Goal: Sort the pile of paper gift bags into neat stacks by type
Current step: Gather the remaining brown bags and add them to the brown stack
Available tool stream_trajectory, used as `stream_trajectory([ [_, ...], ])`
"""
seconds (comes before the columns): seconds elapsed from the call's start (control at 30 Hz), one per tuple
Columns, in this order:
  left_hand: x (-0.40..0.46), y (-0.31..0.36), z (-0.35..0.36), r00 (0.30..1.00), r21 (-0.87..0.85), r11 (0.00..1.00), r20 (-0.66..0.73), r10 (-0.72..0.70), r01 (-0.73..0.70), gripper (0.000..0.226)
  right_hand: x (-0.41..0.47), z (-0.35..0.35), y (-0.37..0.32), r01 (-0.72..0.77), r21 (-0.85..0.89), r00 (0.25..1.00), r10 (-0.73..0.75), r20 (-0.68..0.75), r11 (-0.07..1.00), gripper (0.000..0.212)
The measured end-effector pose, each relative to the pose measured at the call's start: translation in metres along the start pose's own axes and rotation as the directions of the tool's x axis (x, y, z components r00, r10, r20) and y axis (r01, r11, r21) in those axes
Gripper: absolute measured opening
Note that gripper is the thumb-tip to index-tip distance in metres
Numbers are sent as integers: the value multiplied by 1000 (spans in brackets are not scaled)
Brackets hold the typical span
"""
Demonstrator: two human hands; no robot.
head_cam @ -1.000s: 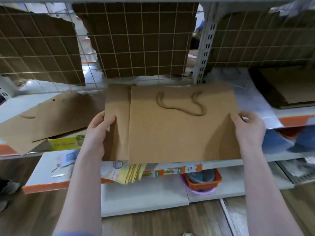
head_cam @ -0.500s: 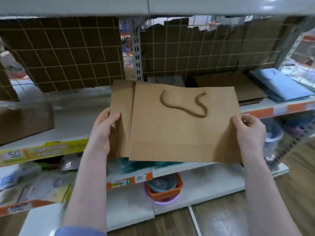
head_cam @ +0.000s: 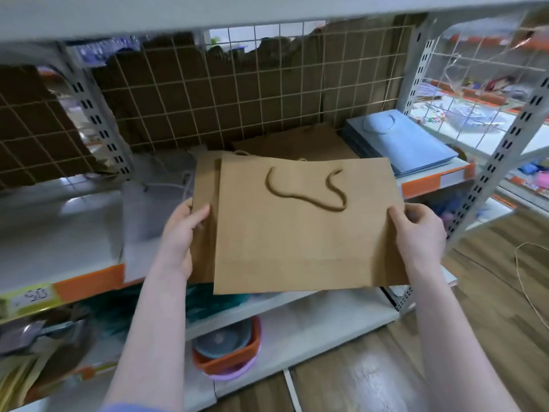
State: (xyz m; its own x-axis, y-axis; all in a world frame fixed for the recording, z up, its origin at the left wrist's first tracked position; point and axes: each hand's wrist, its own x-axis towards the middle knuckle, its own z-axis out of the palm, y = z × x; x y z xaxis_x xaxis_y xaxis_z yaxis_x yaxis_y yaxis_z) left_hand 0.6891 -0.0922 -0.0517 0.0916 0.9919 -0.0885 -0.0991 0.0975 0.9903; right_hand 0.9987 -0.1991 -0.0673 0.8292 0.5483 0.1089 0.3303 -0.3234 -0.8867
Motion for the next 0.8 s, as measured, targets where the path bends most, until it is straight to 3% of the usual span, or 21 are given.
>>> stream_trajectory([
  [0.2, 55, -12, 41, 998, -47, 998, -28, -53, 51, 38, 65, 24, -2, -10, 3, 1000, 10, -18, 1000, 36],
  [0.5, 128, -4, 89, 995, -97, 994, -81, -59, 51, 19, 149, 55, -30, 53, -8, 998, -52, 22, 999, 31],
  [0.63, 148, -9, 102, 989, -94, 994, -136, -64, 51, 36, 180, 70, -32, 73, -6, 995, -72, 67, 997, 33],
  [0.73, 159, -12, 113, 983, -83, 996, -181, -35, 20, 33, 204, 79, -30, 90, -13, 989, -88, 115, 996, 32],
  [0.8, 167, -17, 119, 974, -51, 998, -222, -45, 34, 43, 220, 84, -28, 103, -17, 984, -100, 149, 995, 31],
])
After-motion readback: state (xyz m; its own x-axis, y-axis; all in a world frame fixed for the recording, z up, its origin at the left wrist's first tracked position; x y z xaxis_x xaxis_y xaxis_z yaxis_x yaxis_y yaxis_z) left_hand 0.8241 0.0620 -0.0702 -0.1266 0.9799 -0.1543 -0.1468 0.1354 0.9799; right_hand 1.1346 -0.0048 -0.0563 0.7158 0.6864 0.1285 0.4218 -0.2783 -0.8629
